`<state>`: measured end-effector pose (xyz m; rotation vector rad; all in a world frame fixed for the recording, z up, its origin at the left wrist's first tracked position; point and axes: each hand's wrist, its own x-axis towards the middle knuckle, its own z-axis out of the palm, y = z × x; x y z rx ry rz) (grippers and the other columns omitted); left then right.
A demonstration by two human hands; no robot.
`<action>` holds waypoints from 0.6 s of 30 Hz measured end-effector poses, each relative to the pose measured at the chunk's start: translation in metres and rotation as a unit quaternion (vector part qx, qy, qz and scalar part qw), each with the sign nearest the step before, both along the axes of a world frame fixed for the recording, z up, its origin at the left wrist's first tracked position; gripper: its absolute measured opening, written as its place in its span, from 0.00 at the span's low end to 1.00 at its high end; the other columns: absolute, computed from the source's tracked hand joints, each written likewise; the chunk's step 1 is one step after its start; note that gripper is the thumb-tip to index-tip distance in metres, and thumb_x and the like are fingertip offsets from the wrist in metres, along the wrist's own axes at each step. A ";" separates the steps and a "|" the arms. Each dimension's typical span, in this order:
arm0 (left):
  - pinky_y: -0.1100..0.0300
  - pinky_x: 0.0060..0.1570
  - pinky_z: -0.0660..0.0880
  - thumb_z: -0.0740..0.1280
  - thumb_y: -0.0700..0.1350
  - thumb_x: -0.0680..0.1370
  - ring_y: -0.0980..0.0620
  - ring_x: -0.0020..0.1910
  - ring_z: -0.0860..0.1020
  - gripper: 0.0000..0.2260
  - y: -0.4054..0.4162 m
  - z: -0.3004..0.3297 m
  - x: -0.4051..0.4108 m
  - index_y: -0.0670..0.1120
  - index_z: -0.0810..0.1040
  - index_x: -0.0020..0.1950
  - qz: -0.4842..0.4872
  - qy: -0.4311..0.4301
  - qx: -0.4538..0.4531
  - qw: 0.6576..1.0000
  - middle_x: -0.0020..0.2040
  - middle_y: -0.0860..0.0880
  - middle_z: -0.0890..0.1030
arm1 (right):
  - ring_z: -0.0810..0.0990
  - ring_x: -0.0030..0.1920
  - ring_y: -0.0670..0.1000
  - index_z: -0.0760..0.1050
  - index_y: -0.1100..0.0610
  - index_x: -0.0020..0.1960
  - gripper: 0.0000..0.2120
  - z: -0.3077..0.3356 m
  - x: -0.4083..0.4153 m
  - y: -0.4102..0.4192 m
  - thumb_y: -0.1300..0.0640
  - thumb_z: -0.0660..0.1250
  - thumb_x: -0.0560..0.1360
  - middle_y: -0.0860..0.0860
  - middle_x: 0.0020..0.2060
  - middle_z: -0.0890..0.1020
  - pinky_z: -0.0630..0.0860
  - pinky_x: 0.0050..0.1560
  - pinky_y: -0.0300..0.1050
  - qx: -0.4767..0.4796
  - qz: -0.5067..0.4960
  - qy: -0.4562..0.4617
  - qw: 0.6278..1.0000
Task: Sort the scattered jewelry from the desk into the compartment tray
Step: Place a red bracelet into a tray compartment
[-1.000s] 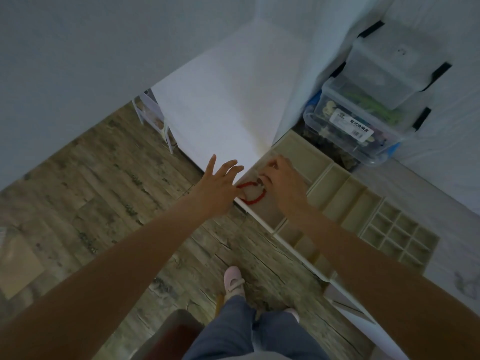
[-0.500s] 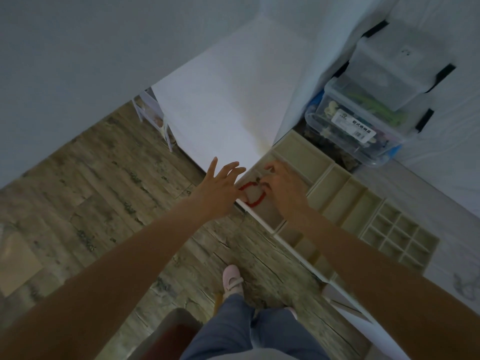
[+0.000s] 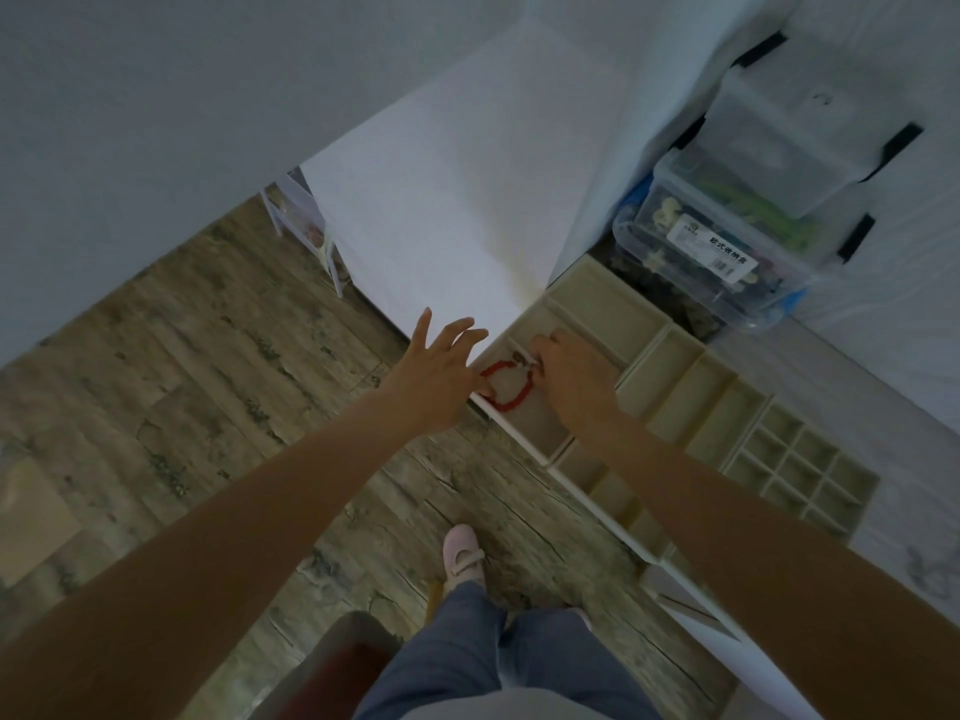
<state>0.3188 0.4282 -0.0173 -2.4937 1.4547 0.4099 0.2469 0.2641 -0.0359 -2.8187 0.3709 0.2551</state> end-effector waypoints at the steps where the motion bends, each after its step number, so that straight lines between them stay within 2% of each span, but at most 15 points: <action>1: 0.36 0.69 0.39 0.61 0.42 0.76 0.45 0.76 0.42 0.24 0.000 -0.001 0.000 0.60 0.67 0.69 -0.004 0.001 0.005 1.000 0.77 0.46 0.48 | 0.75 0.54 0.53 0.73 0.57 0.56 0.08 -0.001 0.000 0.000 0.59 0.61 0.79 0.53 0.53 0.75 0.75 0.51 0.47 -0.013 0.007 -0.003 1.000; 5: 0.35 0.70 0.44 0.61 0.42 0.77 0.46 0.76 0.46 0.25 -0.001 -0.002 0.001 0.60 0.64 0.71 -0.014 0.019 0.037 0.999 0.77 0.48 0.49 | 0.74 0.55 0.54 0.73 0.58 0.58 0.10 -0.002 -0.002 -0.001 0.57 0.60 0.79 0.54 0.53 0.75 0.75 0.51 0.48 -0.018 0.034 -0.013 0.999; 10: 0.42 0.72 0.53 0.62 0.39 0.76 0.47 0.73 0.59 0.26 -0.003 -0.001 0.002 0.56 0.64 0.72 0.031 0.087 0.011 0.996 0.76 0.50 0.50 | 0.74 0.56 0.52 0.72 0.57 0.58 0.09 -0.004 -0.002 -0.004 0.57 0.59 0.79 0.53 0.54 0.74 0.74 0.51 0.46 0.002 0.029 -0.009 1.000; 15: 0.46 0.70 0.59 0.62 0.38 0.75 0.47 0.72 0.60 0.27 -0.005 -0.001 0.000 0.55 0.65 0.72 0.058 0.152 -0.006 0.987 0.76 0.49 0.50 | 0.73 0.54 0.53 0.72 0.55 0.58 0.10 0.000 -0.004 -0.010 0.57 0.61 0.78 0.53 0.53 0.73 0.74 0.50 0.48 0.042 0.026 0.016 0.999; 18: 0.48 0.67 0.64 0.66 0.43 0.75 0.44 0.70 0.63 0.25 -0.009 -0.001 -0.004 0.53 0.66 0.72 0.075 0.171 -0.026 0.982 0.75 0.47 0.52 | 0.73 0.54 0.53 0.72 0.54 0.58 0.10 0.002 -0.003 -0.011 0.57 0.62 0.77 0.53 0.52 0.73 0.72 0.49 0.47 0.045 0.025 0.025 0.998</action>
